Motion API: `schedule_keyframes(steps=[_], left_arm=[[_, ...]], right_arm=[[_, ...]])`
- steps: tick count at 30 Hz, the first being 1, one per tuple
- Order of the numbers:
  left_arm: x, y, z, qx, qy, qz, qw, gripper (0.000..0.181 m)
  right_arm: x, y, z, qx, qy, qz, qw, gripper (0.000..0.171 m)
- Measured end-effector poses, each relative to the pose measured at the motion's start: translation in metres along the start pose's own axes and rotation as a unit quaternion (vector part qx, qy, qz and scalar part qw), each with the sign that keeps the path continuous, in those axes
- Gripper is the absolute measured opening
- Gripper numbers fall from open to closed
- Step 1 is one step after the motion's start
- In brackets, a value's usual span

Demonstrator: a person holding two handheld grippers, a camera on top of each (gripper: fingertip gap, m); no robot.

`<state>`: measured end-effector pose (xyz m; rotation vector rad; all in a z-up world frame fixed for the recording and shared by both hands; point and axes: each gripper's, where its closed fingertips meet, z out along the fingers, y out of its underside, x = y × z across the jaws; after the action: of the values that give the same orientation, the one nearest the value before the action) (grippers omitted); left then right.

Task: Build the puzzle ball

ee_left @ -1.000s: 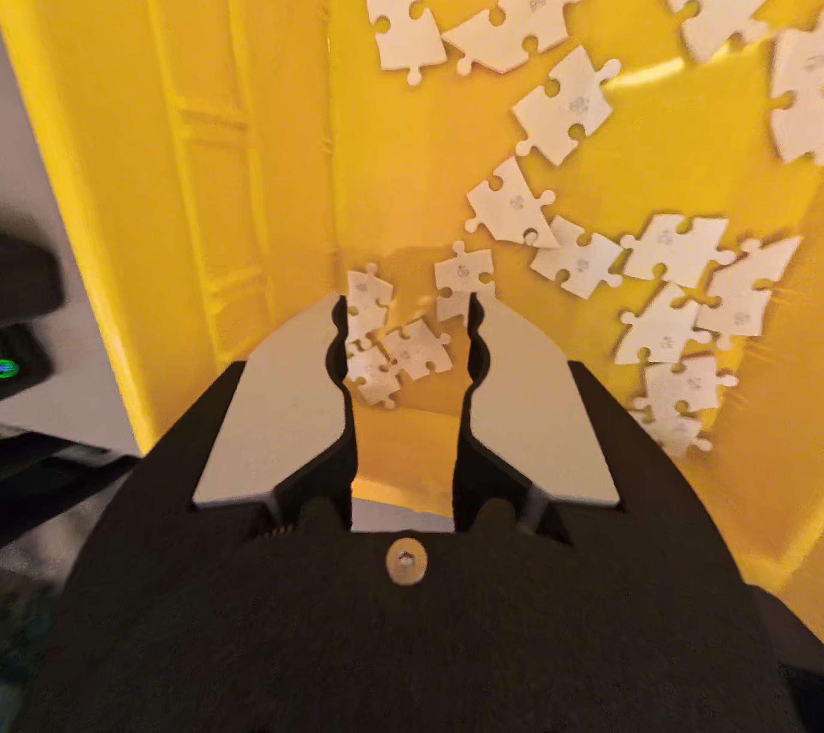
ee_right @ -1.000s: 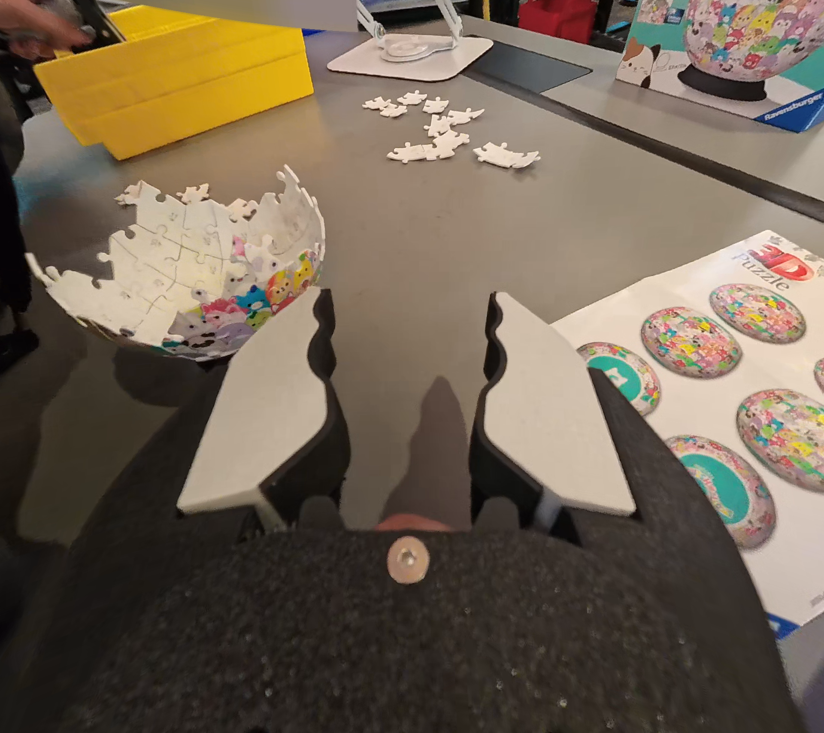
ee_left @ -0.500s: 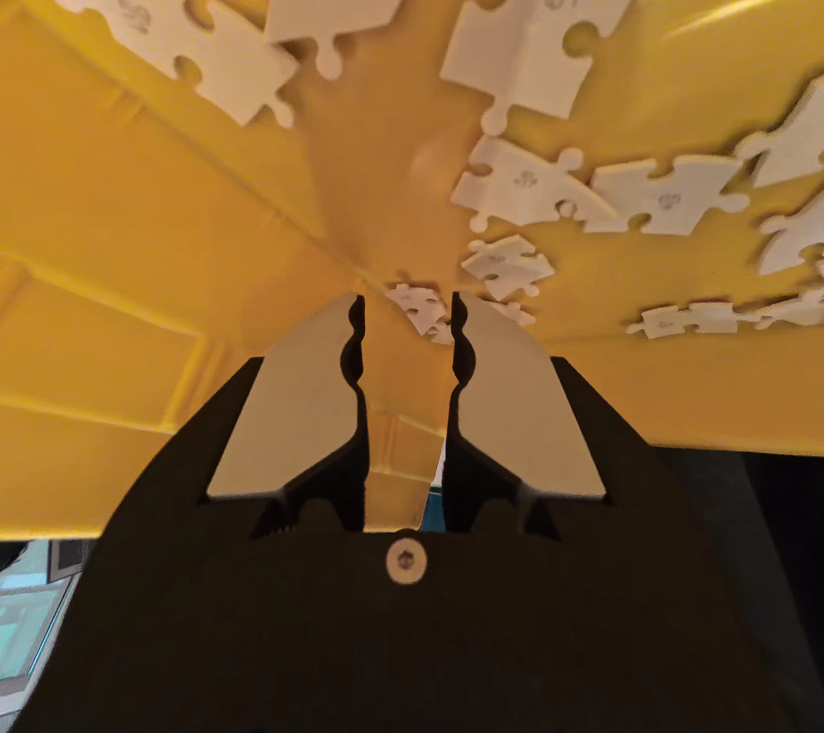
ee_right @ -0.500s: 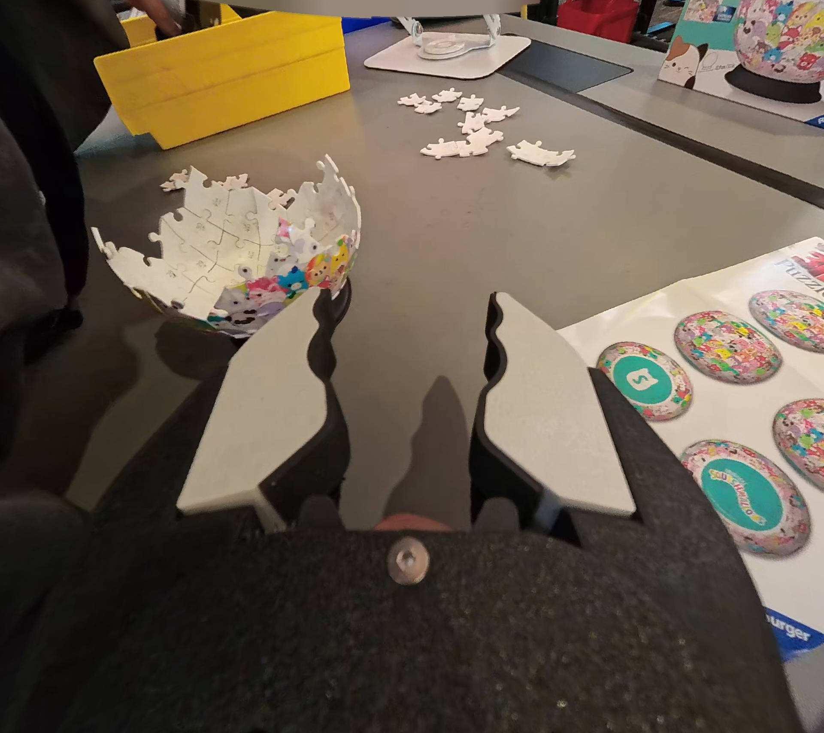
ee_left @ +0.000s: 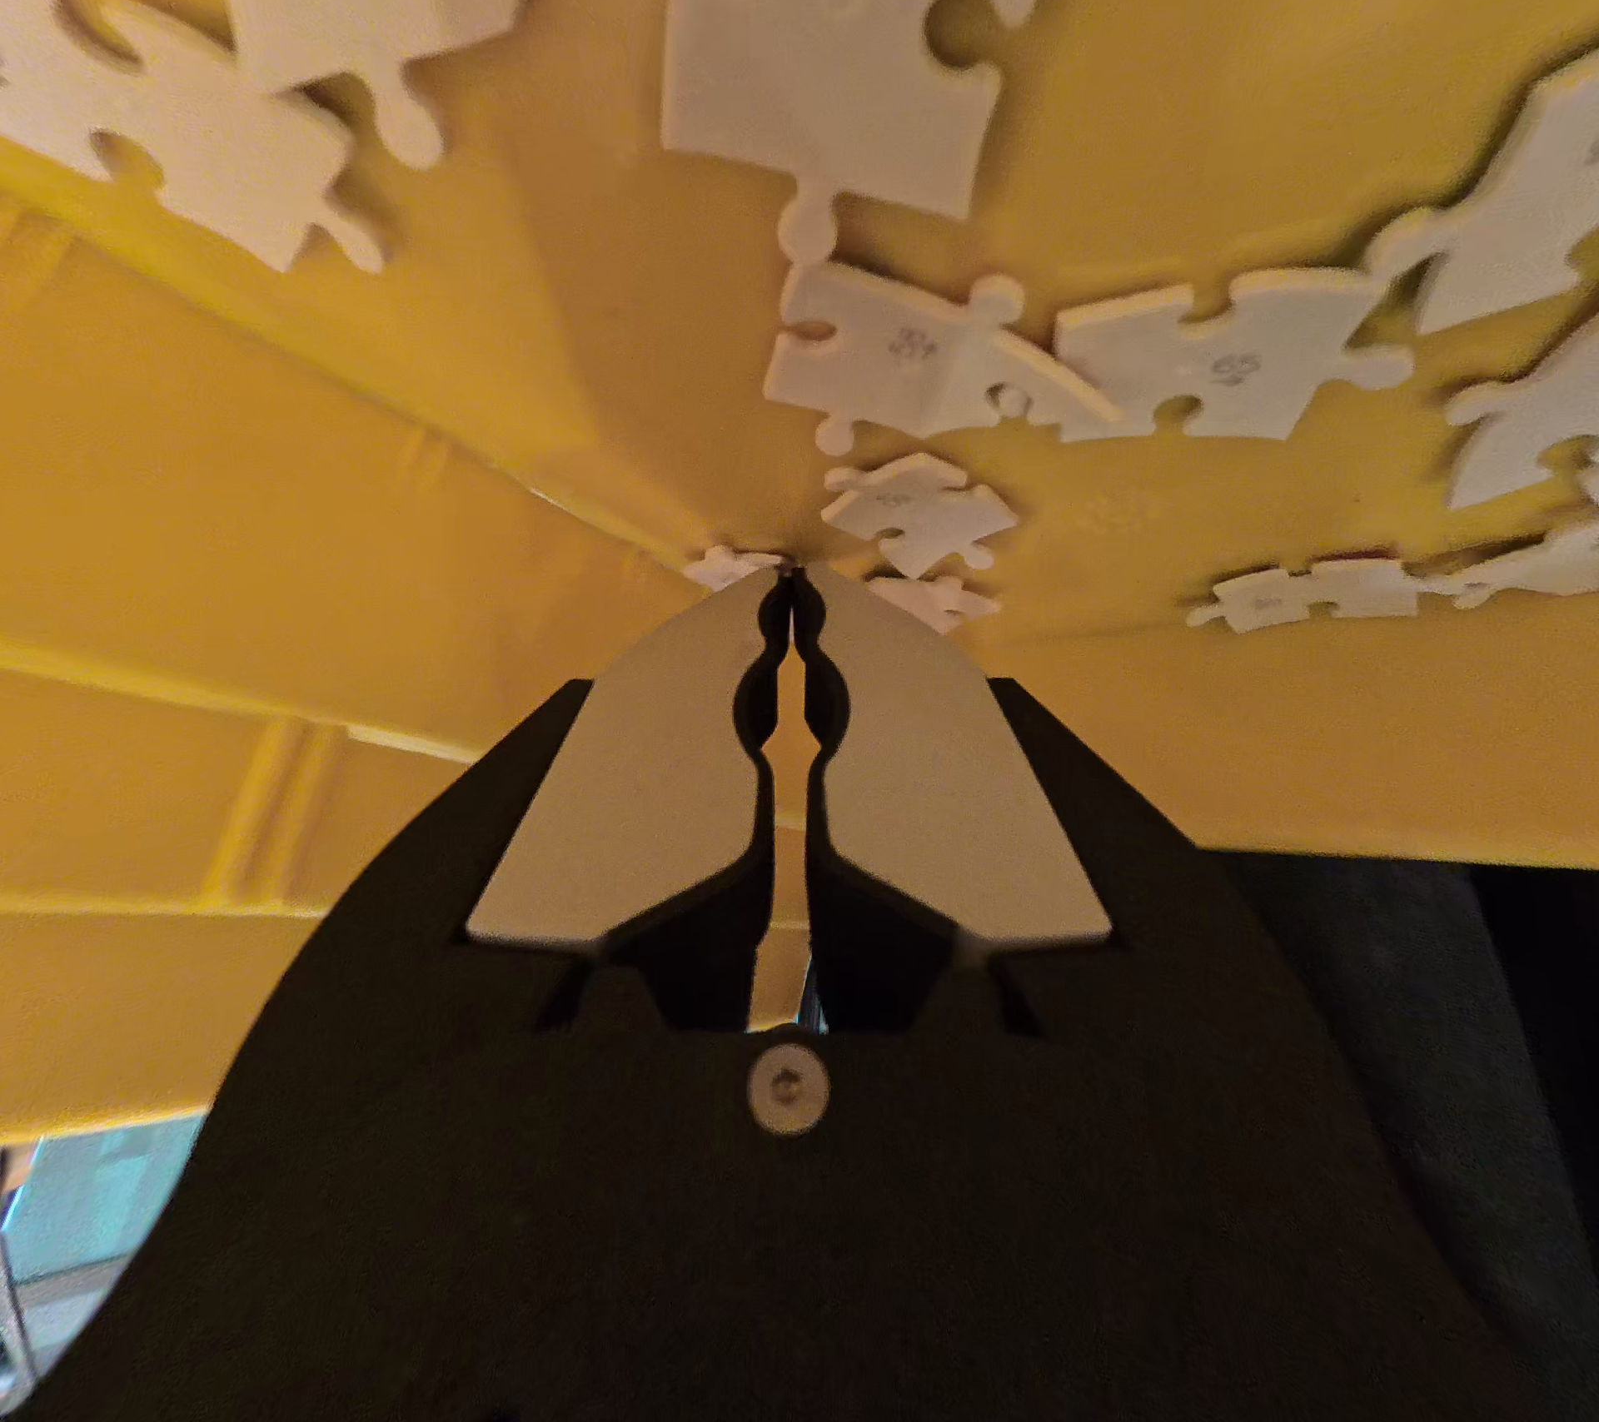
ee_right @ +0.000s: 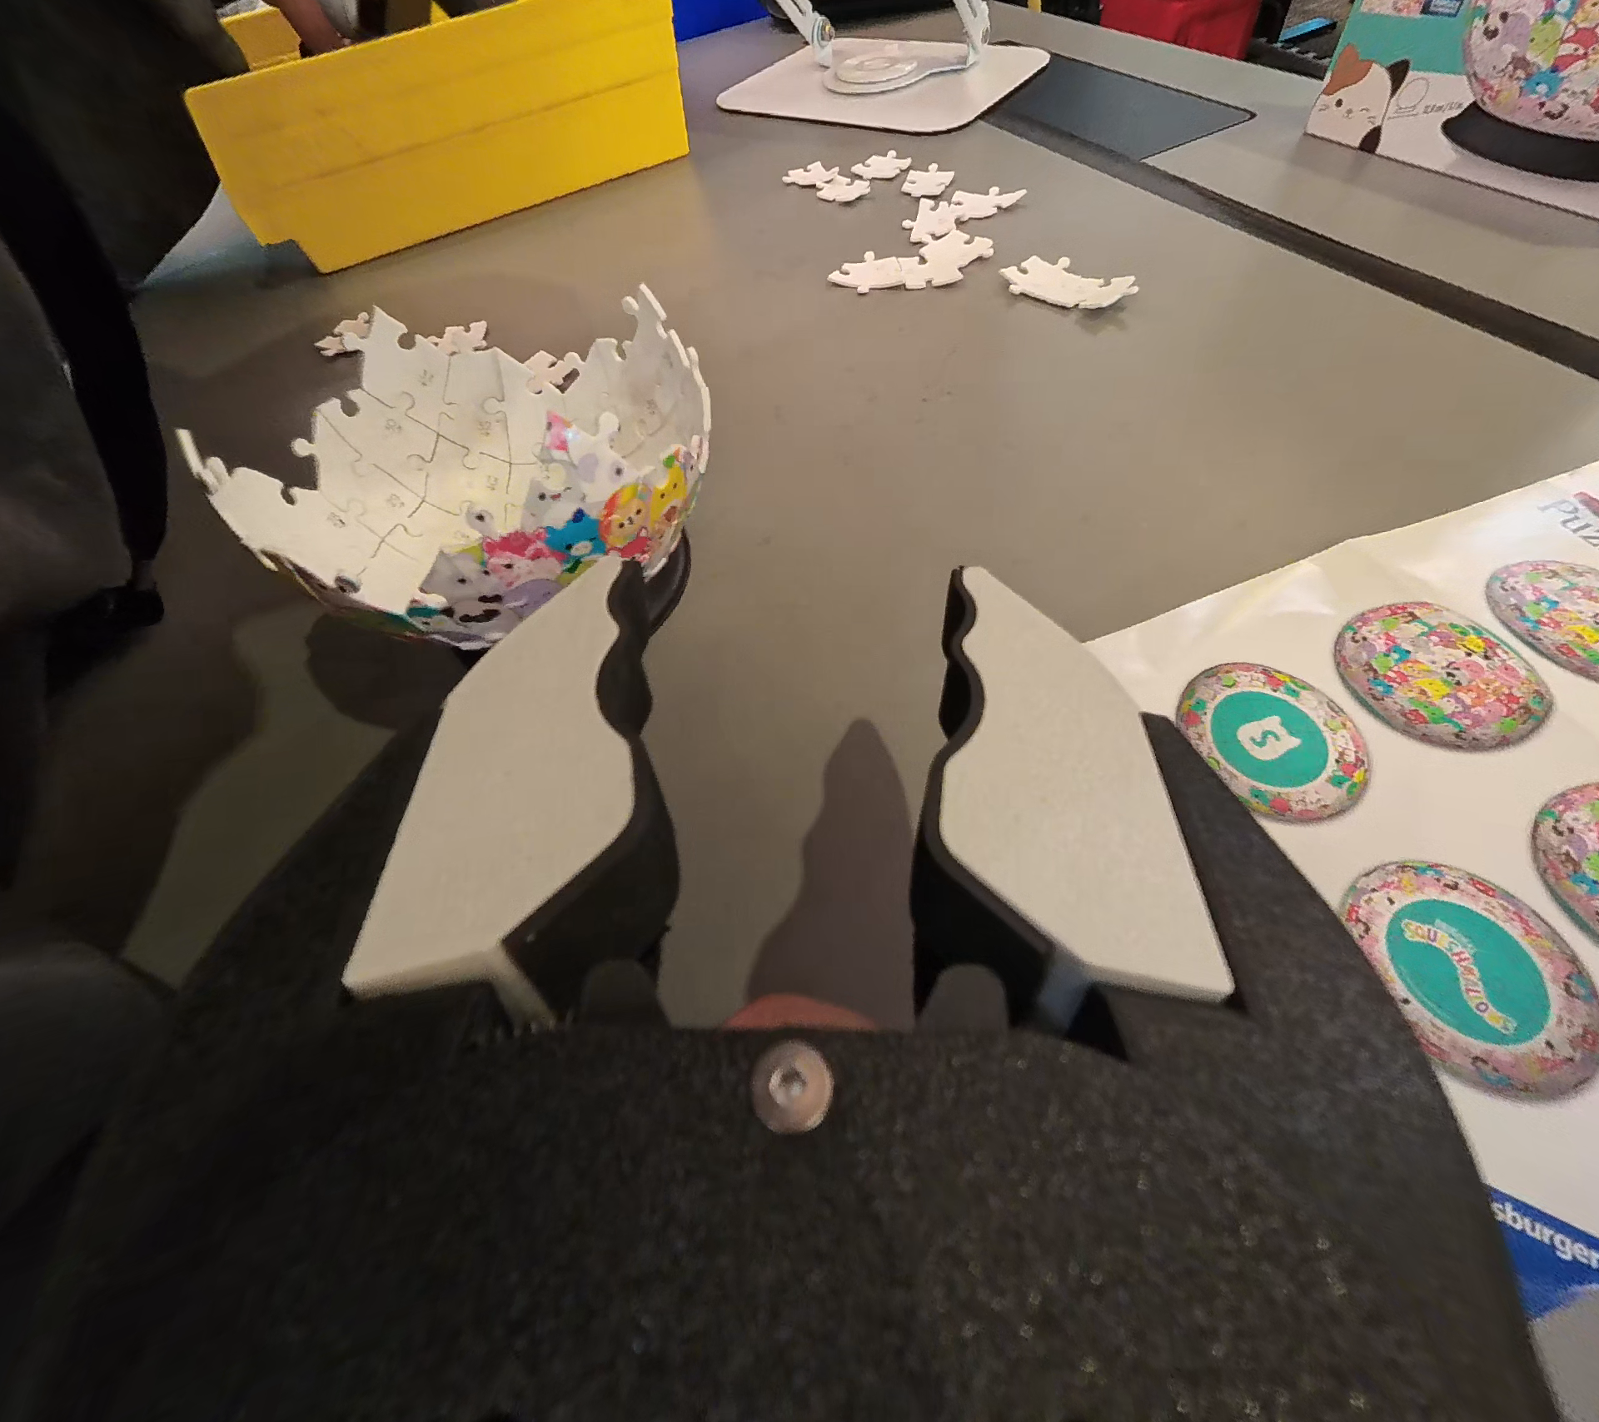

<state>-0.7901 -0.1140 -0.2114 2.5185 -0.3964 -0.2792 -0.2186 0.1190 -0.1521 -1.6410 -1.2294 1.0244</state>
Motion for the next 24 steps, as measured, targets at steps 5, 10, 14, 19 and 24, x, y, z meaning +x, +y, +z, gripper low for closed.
schedule_keyframes(steps=[5, 10, 14, 19, 24], left_arm=[[0.004, 0.001, -0.017, 0.081, -0.018, -0.027, 0.996, 0.000], [0.006, 0.003, -0.028, 0.144, -0.043, -0.045, 0.988, 0.000], [-0.001, 0.008, -0.019, 0.091, -0.079, 0.010, 0.993, 0.040], [-0.007, -0.006, -0.018, 0.061, -0.054, 0.048, 0.996, 0.042], [-0.009, 0.002, -0.001, -0.016, -0.014, 0.042, 0.999, 0.044]], right_arm=[[-0.003, -0.003, 0.000, 0.001, -0.001, -0.008, 1.000, 0.065], [-0.009, -0.006, -0.002, 0.005, -0.006, -0.016, 1.000, 0.065], [-0.014, -0.010, -0.003, 0.008, -0.012, -0.023, 1.000, 0.065], [-0.018, -0.011, -0.003, 0.008, -0.017, -0.027, 0.999, 0.065], [-0.015, -0.008, -0.003, 0.005, -0.019, -0.020, 1.000, 0.065]])
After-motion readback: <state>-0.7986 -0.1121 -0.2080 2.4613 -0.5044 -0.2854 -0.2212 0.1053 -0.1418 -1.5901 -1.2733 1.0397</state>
